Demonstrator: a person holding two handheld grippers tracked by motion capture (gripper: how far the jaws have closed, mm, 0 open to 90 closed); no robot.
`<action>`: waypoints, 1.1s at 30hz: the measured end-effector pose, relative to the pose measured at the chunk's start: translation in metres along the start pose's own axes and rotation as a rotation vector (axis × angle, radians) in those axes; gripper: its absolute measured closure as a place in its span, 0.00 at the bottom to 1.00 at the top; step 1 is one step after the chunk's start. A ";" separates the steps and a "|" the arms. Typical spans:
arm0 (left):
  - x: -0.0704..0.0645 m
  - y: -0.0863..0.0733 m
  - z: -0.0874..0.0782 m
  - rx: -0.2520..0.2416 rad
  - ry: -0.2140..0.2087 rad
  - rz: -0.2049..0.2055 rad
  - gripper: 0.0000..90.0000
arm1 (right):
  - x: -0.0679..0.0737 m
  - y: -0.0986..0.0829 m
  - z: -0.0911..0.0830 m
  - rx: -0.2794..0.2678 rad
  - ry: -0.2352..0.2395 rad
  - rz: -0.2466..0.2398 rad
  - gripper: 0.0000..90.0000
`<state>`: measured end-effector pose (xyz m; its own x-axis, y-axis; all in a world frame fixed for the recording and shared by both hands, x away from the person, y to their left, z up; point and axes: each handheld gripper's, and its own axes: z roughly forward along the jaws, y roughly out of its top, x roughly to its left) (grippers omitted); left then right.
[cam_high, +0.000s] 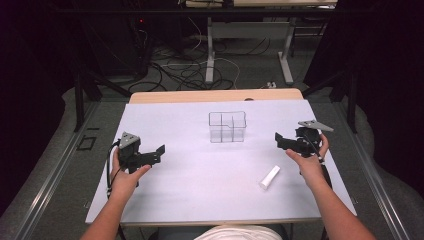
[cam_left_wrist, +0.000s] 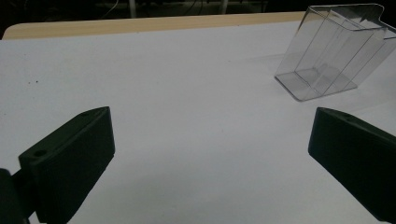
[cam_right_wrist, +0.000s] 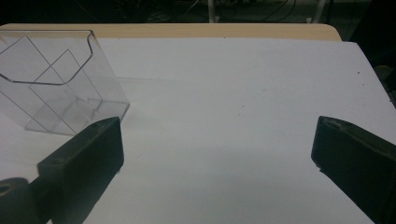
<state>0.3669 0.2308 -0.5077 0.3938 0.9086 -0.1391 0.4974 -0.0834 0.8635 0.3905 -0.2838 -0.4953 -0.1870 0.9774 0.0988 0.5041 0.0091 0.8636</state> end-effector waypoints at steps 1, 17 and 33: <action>0.000 0.000 0.000 -0.005 0.003 -0.001 0.01 | 0.000 0.000 0.000 -0.001 -0.003 -0.003 0.03; -0.001 0.003 -0.003 -0.007 0.012 -0.006 0.01 | 0.022 0.016 0.006 0.010 0.071 -0.027 0.27; -0.005 0.004 -0.002 -0.013 0.005 0.007 0.01 | 0.058 0.052 0.034 0.073 0.126 -0.046 0.42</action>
<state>0.3652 0.2265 -0.5022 0.3932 0.9102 -0.1302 0.4842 -0.0846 0.8709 0.4341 -0.2192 -0.4617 -0.3131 0.9415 0.1249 0.5515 0.0732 0.8310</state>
